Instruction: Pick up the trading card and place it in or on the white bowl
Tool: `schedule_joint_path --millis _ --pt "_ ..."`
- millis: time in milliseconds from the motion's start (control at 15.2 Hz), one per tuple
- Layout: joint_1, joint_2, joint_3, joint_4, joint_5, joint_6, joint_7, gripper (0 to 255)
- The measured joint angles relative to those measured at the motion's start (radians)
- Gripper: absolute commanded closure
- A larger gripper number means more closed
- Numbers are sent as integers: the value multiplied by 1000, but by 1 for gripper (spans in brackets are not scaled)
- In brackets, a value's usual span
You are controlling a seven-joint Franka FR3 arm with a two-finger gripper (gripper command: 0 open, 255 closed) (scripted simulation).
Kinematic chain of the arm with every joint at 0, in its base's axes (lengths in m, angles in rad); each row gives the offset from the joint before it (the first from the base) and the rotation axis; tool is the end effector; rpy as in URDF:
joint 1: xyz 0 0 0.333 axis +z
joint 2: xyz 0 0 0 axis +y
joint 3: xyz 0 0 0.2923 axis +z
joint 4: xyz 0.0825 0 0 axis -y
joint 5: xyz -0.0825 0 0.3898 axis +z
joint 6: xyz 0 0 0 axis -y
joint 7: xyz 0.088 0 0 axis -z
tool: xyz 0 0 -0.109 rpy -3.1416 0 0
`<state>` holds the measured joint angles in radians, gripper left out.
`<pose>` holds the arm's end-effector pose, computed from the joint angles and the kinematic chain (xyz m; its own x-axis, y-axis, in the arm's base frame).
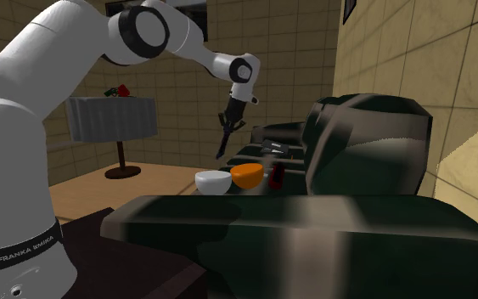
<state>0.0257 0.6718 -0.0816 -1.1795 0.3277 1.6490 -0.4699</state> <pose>0.7105 0.0071 0.3620 0.9276 0.3685 -0.0617 0.3306 -0.8864 -0.3241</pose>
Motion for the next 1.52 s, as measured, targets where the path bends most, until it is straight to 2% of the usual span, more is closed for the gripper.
schedule_joint_path --millis 66,462,660,726,1518 --pt "20 -14 5 -19 1 12 21 255" --pt "95 36 32 95 3 -19 137 255" --pt "141 102 49 216 2 -53 211 255" --pt "151 108 52 225 2 -52 223 255" --pt "169 132 53 112 8 83 199 255"
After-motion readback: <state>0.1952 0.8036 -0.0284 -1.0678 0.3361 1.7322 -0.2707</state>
